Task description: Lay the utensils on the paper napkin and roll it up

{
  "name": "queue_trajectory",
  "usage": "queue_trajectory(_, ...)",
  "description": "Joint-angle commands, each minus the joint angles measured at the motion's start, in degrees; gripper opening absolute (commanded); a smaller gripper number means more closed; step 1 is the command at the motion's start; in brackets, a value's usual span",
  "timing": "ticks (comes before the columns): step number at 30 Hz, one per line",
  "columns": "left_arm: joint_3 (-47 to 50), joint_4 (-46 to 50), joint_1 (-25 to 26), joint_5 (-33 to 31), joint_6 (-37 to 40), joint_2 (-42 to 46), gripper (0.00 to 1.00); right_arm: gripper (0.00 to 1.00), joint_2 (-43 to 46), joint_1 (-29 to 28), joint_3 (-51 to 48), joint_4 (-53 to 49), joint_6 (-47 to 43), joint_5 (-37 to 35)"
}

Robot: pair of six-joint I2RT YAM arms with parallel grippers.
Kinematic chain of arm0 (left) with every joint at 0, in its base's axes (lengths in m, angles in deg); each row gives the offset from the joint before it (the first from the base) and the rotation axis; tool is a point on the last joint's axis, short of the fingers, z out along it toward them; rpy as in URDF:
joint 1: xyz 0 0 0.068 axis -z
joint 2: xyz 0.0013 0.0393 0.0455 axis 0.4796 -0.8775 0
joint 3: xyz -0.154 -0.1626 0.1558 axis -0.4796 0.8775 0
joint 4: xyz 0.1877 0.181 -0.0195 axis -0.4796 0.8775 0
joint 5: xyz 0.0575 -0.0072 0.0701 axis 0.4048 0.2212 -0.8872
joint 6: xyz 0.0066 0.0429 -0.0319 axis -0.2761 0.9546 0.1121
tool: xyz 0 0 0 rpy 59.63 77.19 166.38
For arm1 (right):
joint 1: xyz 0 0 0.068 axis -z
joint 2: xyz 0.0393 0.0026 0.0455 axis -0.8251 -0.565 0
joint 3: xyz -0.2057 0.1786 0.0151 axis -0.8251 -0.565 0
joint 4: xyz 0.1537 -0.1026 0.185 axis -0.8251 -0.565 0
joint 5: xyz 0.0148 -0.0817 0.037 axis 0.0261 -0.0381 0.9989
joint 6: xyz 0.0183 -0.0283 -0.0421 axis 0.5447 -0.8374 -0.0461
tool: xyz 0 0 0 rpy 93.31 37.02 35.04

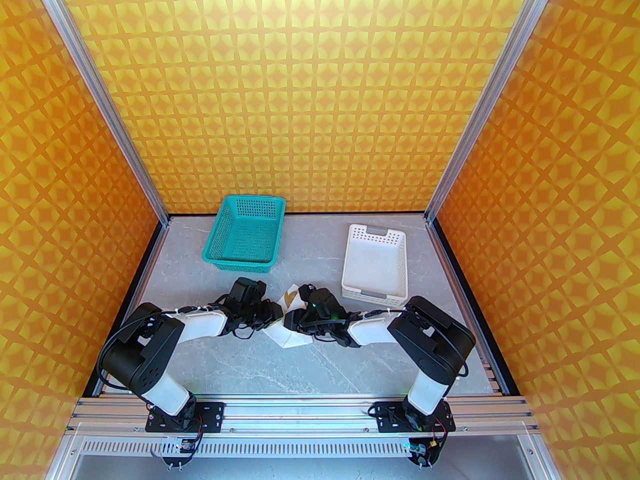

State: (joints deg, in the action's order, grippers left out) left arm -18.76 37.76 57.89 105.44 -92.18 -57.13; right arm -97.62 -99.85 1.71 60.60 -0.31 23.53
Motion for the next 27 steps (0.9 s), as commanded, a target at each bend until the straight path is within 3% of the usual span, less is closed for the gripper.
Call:
queue_trajectory(1,-0.3,3.7,1.2,0.4,2.4,-1.1,0.15,0.36,-2.9,-0.5,-0.8,-4.6,-0.2,-0.2)
queue_trajectory(9,-0.8,9.1,1.2,-3.2,5.0,0.9,0.01,0.37,-1.2,-0.5,0.3,-6.3,-0.5,-0.6)
queue_trajectory(15,-1.0,11.1,1.2,-4.8,6.0,1.6,0.00,0.37,3.9,-0.5,2.6,-12.5,-2.9,-2.0)
queue_trajectory(19,-1.0,11.2,1.2,-5.4,6.2,0.9,0.00,0.30,9.4,-0.4,3.4,-19.9,-6.1,-4.3)
queue_trajectory(27,-0.5,11.0,1.2,-5.9,6.4,1.0,0.00,0.06,15.3,-0.4,3.7,-34.7,-12.2,-6.8)
